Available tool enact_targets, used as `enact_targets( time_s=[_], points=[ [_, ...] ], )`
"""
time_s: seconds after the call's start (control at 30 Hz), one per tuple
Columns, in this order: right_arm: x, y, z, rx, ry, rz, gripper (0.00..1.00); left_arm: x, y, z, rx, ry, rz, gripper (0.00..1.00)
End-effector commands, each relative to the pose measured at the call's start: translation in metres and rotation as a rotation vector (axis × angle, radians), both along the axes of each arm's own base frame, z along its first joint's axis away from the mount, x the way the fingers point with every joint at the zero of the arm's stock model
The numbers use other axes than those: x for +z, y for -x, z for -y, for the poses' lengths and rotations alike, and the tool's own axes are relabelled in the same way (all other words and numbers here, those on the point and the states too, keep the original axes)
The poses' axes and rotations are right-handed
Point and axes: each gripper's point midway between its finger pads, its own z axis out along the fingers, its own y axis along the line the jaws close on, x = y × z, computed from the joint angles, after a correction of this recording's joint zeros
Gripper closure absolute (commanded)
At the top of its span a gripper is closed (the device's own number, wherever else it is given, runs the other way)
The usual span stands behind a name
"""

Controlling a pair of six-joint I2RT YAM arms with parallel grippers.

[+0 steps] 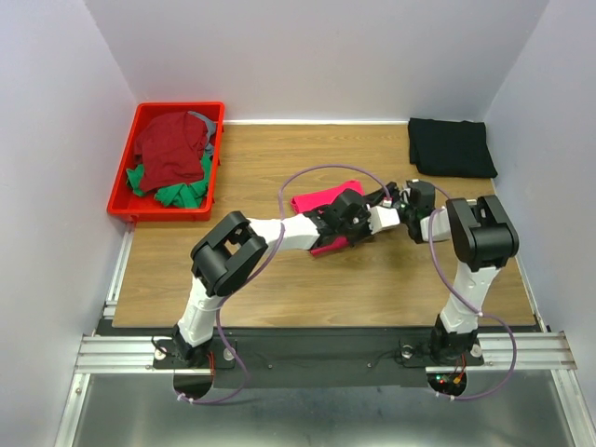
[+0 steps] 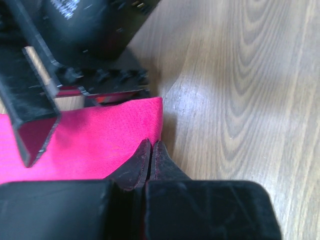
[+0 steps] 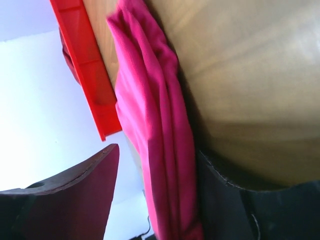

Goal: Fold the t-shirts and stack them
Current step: Neatly place the folded tshirt to the corner

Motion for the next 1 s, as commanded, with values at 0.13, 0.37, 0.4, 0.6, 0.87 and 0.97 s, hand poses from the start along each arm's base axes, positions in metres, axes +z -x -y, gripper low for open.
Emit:
enact_targets(
  time_s=[0.13,0.37,0.4,0.6,0.87,0.97],
  points=[
    [-0.063,-0.009,0.014,-0.099,0.147,-0.091,0.38,0.065,0.003,0.010,-0.042,0.131,0.036,1.00],
    [-0.057,-0.012,0.008,-0.055,0.200,-0.024,0.88,0.066,-0.001,0.008,-0.034,0.129,0.029,0.94],
    [-0.053,-0.014,0.007,-0.041,0.215,0.001,0.95,0.069,-0.007,0.006,-0.009,0.130,0.031,0.89],
    [-0.014,-0.052,0.011,0.024,0.365,0.172,0.99,0.107,-0.029,-0.034,0.123,0.169,-0.102,0.41],
    [0.013,-0.102,0.043,0.107,0.754,0.333,0.99,0.122,-0.058,-0.121,0.336,0.067,-0.115,0.30],
    [0.032,-0.122,0.050,0.116,0.849,0.407,0.99,0.118,-0.062,-0.136,0.383,0.045,-0.111,0.30]
  ],
)
